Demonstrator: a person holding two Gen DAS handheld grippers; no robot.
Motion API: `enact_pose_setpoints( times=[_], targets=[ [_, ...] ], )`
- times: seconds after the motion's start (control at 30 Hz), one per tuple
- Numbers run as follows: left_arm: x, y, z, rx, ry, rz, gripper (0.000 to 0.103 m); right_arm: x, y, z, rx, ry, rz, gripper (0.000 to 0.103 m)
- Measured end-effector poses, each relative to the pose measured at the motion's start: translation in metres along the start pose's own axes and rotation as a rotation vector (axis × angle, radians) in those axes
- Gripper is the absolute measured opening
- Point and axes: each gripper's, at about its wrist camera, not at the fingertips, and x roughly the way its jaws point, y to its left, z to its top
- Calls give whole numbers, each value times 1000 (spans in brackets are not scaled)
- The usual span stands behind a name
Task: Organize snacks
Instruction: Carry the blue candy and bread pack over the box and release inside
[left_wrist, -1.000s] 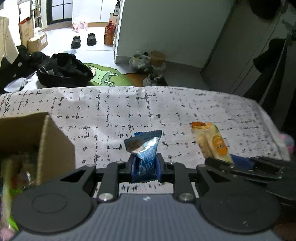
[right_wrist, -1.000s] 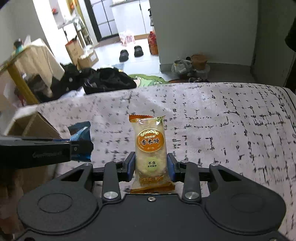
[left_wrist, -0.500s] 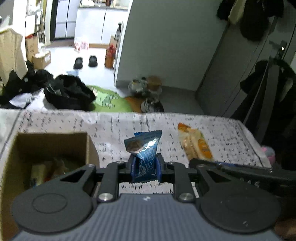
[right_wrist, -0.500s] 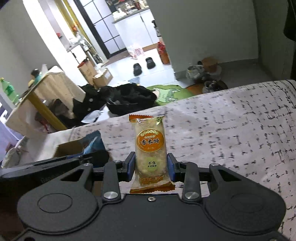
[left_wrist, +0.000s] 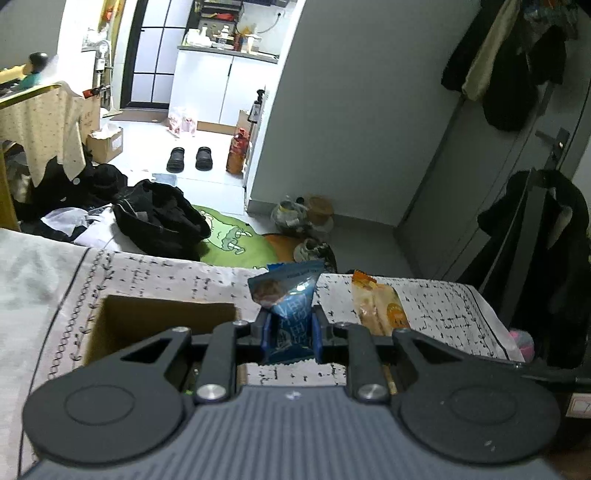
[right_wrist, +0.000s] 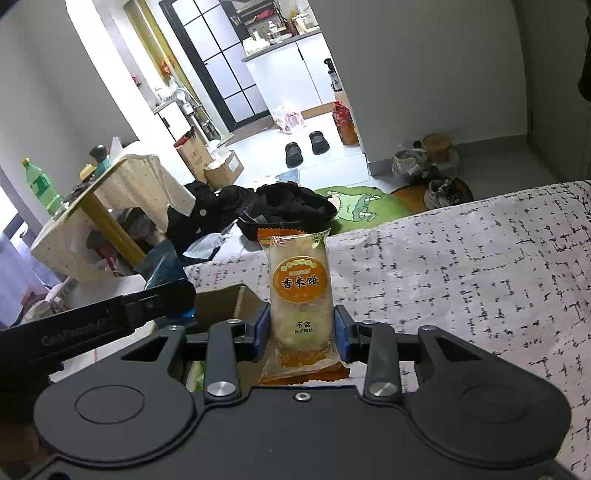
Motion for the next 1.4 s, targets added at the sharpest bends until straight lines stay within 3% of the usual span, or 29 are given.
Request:
enact_pose_setpoints(
  times=[0.27, 0.57, 1.1, 1.13, 1.23, 1.4],
  targets=[
    [-24, 37, -4, -46, -55, 71, 20, -2, 30, -7, -6, 4, 58, 35],
    [-26, 80, -27, -117, -13, 136, 20, 4, 57, -25, -24, 38, 92, 35],
    [-34, 122, -50, -215, 42, 139, 20, 31, 92, -56, -54, 124, 104, 35],
    [-33, 123, -52, -216, 46, 134, 20, 33, 94, -58, -59, 134, 96, 37],
    [-29, 123, -57, -214, 54, 121, 20, 37, 94, -63, -70, 166, 74, 57],
    [-20, 122, -61, -223, 78, 92, 21, 26, 84, -57, -43, 133, 46, 66]
  ],
)
